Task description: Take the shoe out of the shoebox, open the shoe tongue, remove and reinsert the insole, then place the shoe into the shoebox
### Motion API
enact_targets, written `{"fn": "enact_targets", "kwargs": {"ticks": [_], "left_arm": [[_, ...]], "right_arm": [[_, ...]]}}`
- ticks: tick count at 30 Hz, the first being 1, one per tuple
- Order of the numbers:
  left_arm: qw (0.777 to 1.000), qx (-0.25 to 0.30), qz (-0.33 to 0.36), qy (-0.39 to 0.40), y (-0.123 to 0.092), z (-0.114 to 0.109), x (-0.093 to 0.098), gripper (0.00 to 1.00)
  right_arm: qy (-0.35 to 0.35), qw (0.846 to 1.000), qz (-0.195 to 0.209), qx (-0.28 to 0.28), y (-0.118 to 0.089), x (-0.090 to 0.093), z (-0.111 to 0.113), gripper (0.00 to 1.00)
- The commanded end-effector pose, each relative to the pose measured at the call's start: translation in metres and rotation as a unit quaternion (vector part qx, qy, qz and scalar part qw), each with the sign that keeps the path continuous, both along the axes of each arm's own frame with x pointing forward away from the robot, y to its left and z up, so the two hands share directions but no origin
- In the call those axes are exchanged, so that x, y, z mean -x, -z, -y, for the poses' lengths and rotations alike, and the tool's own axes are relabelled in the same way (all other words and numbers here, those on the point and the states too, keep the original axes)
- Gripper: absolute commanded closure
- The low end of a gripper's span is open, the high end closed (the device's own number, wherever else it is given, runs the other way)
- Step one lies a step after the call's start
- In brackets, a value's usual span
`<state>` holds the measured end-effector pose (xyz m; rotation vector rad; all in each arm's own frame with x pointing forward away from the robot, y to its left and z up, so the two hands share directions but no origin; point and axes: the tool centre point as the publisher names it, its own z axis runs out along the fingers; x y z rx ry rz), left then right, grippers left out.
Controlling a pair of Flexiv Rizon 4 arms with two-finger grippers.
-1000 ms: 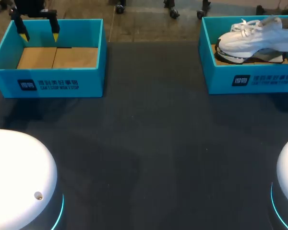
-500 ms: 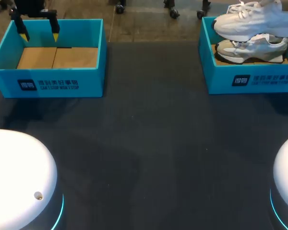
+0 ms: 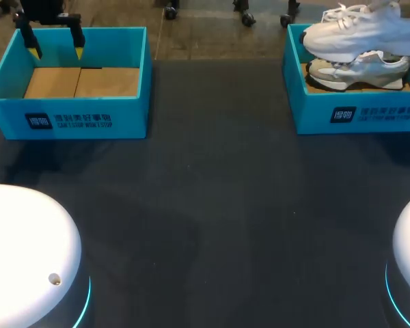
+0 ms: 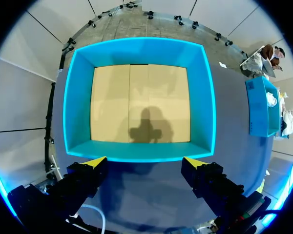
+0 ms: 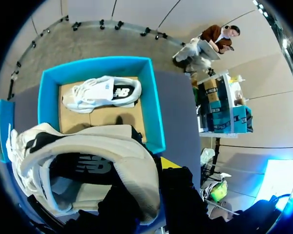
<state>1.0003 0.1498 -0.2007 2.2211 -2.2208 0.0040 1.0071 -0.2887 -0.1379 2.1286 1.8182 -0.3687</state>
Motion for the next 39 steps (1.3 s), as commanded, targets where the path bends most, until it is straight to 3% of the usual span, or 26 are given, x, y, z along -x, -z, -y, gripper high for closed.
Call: {"fn": "enact_targets", "kwargs": {"ticks": [1,15,31,39], "left_arm": [[1.0,0.0,0.0,0.0,0.0,0.0,0.0,0.0],[1.0,0.0,0.0,0.0,0.0,0.0,0.0,0.0],[1.0,0.0,0.0,0.0,0.0,0.0,0.0,0.0],[1.0,0.0,0.0,0.0,0.0,0.0,0.0,0.0]], "right_arm": [[-0.004,1.0,0.01,0.012,-0.006,0.022,-0.009,1.0],[-0.025,0.999,0.029,0.018,-0.029,0.074,-0.089,1.0],[-0.01,0.999,-0.002,0.039,-0.01,0.126,-0.21,1.0],[0.002,0.999,0.001,0.033,0.0,0.152,-0.267,1.0]]}}
